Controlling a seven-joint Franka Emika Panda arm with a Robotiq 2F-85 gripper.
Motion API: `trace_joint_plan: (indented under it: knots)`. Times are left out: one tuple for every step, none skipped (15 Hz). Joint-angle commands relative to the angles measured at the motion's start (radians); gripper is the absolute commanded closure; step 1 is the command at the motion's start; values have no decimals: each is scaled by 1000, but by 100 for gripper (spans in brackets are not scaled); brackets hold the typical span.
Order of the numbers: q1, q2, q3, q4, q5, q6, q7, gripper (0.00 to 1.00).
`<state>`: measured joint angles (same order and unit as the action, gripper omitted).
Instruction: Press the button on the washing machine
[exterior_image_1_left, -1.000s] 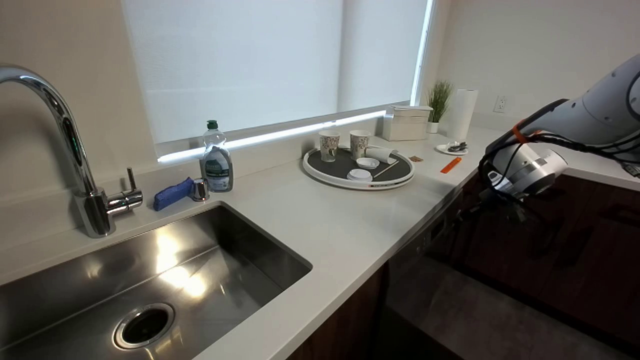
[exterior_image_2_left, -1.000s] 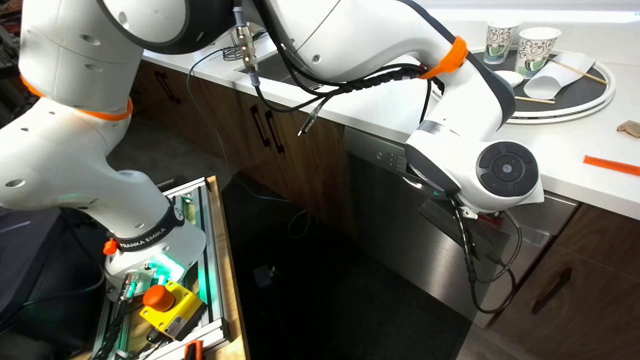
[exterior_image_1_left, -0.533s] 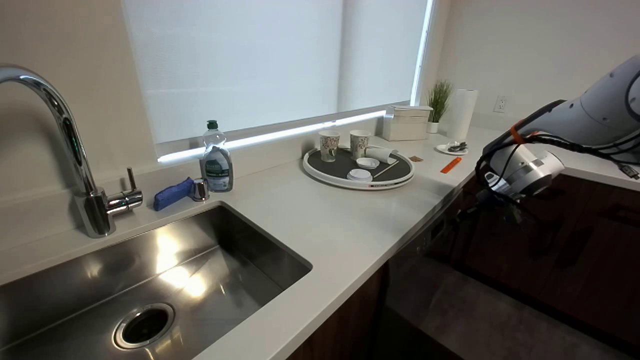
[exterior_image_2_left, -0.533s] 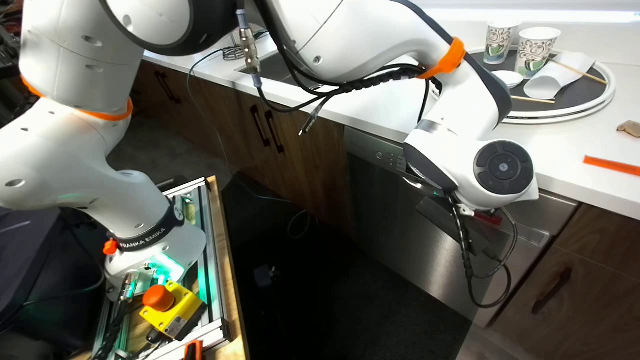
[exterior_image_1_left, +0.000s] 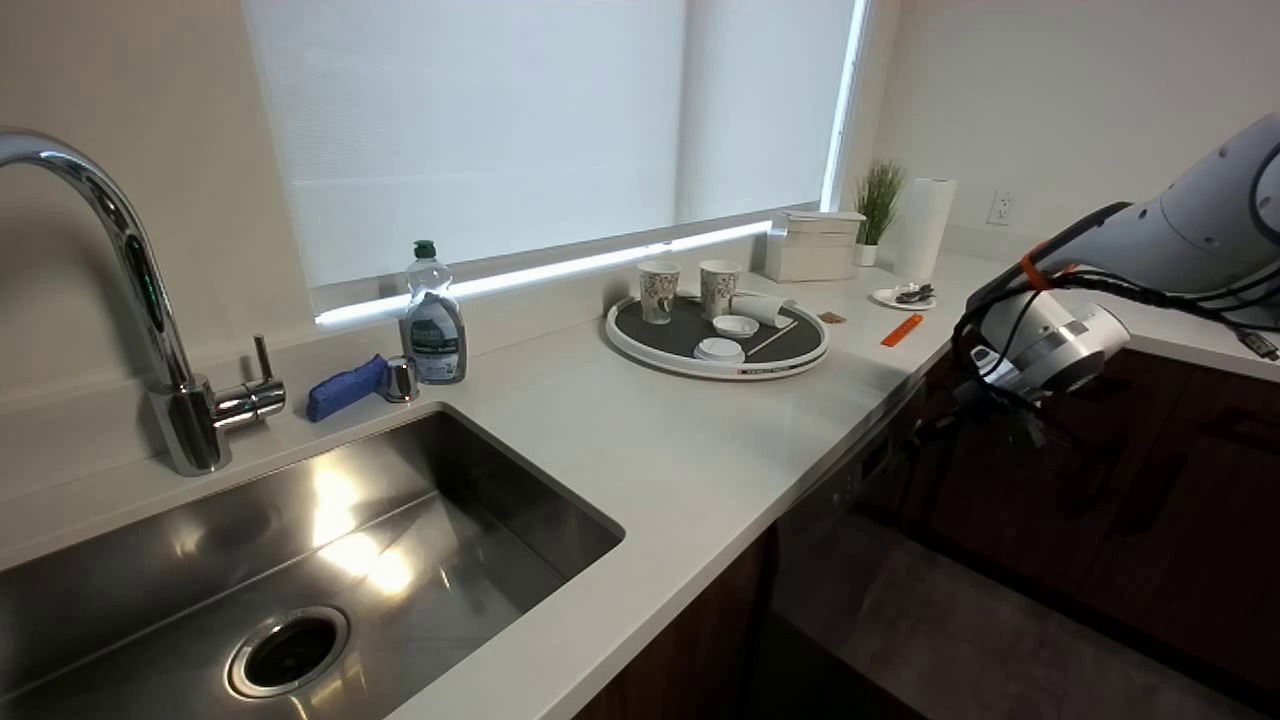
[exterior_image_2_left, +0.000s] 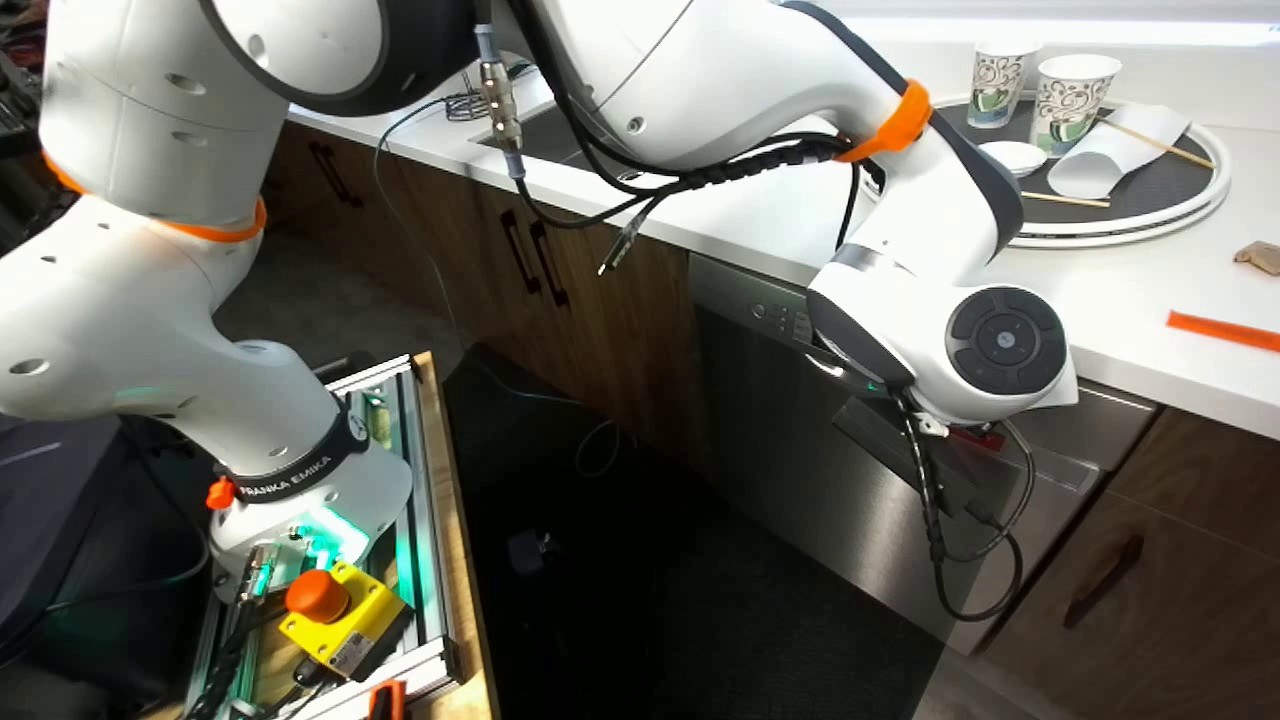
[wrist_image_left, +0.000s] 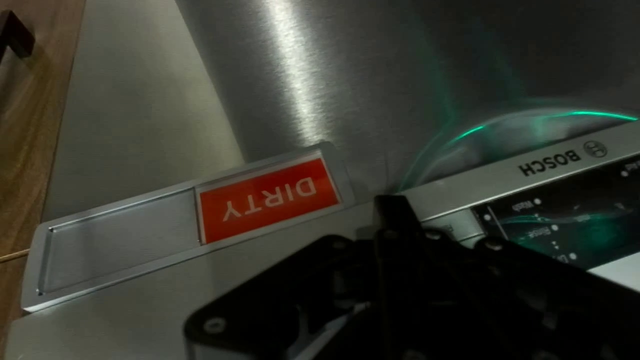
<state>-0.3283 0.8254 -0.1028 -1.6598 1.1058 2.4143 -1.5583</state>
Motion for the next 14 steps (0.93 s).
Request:
trace_joint_plan:
  knots:
    - [-16, 18, 22, 21, -2, 33, 8, 100]
    - [-18, 18, 23, 23, 0, 32, 7, 100]
    - [-20, 18, 24, 25, 1, 33, 7, 100]
    - [-21, 19, 26, 28, 2, 33, 9, 100]
    - [-22, 19, 27, 30, 2, 32, 9, 100]
    - [-22, 19, 28, 32, 3, 32, 10, 100]
    - [-22, 20, 29, 32, 2, 32, 10, 100]
    - [-22, 21, 30, 33, 1, 32, 11, 100]
    - [-21, 22, 30, 33, 0, 33, 12, 100]
    - [-19, 22, 30, 33, -1, 34, 14, 100]
    - [-19, 23, 31, 32, -2, 36, 14, 100]
    - [-19, 23, 31, 33, -2, 37, 14, 100]
    - [-18, 24, 31, 32, -3, 40, 15, 100]
    - [-16, 24, 30, 31, -6, 46, 17, 100]
